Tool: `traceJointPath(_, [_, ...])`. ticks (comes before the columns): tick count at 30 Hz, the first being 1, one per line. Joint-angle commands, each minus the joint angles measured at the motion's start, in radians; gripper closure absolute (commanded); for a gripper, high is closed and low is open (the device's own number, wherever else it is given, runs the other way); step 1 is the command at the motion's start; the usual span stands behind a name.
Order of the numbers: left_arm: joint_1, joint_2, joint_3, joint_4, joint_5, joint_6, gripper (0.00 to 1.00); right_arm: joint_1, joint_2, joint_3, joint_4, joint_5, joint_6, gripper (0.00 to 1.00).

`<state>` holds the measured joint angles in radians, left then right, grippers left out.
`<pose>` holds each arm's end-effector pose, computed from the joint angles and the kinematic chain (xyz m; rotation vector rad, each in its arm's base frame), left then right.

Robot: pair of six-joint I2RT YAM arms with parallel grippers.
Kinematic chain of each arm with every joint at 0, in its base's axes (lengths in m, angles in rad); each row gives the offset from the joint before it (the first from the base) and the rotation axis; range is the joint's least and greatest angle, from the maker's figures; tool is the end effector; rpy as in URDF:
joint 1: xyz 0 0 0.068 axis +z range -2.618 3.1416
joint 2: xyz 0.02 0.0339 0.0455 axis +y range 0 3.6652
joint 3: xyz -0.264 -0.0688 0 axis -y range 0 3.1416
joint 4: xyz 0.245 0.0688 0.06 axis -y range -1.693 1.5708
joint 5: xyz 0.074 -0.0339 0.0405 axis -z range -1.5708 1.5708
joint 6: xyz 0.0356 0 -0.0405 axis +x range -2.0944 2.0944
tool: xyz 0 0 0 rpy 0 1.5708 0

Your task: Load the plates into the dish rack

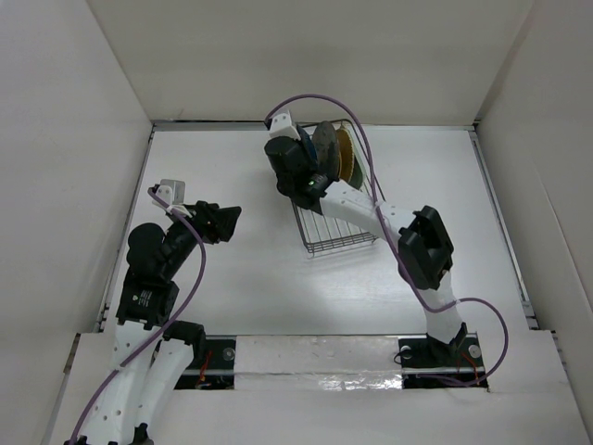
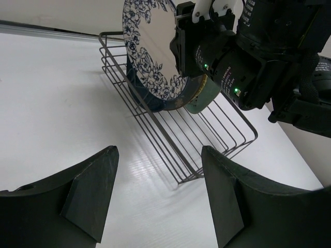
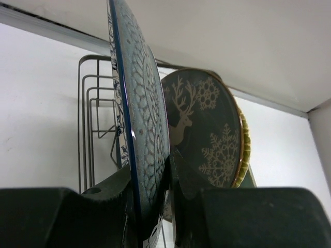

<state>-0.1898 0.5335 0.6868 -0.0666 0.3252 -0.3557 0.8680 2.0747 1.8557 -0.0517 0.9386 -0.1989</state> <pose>0.1284 -0.0363 0.3538 0.1434 1.5196 -0.6788 0.3394 0.3563 0.3246 -0.2873 1.7201 -0.3732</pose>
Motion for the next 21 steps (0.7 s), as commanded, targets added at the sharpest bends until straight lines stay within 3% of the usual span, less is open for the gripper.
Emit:
traceJointPath(1, [-0.003, -0.004, 0.025, 0.030, -0.009, 0.014, 0.38, -0.023, -0.056, 0.036, 0.021, 0.014, 0.091, 1.00])
traceJointPath(15, [-0.003, 0.022, 0.022, 0.024, -0.035, 0.020, 0.38, -0.118, -0.053, -0.102, -0.017, -0.360, 0.458, 1.00])
traceJointPath(18, [-0.003, 0.039, 0.025, 0.019, -0.049, 0.023, 0.38, -0.144, -0.065, -0.130, -0.011, -0.449, 0.525, 0.86])
traceJointPath(19, [-0.003, 0.042, 0.025, 0.016, -0.052, 0.023, 0.38, -0.144, -0.071, -0.139, -0.002, -0.461, 0.536, 0.73])
traceJointPath(21, [-0.003, 0.059, 0.028, 0.010, -0.060, 0.024, 0.37, -0.144, -0.088, -0.167, 0.024, -0.475, 0.549, 0.57])
